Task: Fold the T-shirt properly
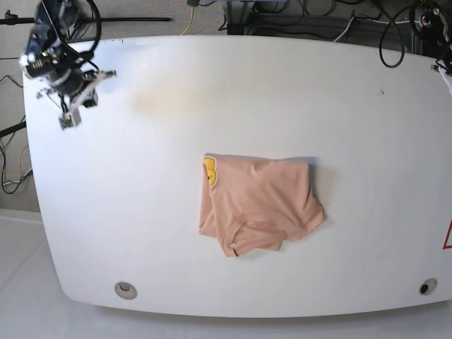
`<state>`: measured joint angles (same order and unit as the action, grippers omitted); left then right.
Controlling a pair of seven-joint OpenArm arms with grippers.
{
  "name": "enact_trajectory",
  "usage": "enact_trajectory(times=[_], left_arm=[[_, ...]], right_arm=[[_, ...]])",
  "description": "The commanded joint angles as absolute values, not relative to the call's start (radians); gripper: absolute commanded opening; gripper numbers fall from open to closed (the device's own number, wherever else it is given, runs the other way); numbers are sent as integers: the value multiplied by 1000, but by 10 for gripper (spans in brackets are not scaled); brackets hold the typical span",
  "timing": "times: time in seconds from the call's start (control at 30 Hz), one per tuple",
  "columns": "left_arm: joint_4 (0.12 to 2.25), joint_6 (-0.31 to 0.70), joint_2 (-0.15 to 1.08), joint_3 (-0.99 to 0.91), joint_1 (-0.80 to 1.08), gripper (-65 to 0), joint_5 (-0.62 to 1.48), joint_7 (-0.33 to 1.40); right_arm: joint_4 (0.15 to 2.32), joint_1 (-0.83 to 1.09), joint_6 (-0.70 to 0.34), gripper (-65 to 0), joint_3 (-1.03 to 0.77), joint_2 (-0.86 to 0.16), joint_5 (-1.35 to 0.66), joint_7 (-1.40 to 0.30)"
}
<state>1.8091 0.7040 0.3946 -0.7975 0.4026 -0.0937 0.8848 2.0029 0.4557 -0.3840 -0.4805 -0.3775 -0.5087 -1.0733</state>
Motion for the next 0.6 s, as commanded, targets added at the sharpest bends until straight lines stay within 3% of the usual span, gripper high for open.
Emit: enact_trajectory(times=[0.0,0.37,0.57], left_arm=[[1825,698,397,-826,430,-650,-99,878],[1824,698,340,-875,572,-650,-99,875],[1824,698,277,-895,667,-650,-99,872]], right_arm=[[2023,526,-386,-650,-549,-390,-568,-1021],[2020,842,-386,-650,-756,-377,-641,-858],[2020,978,-387,-650,-842,-286,-638,-796]])
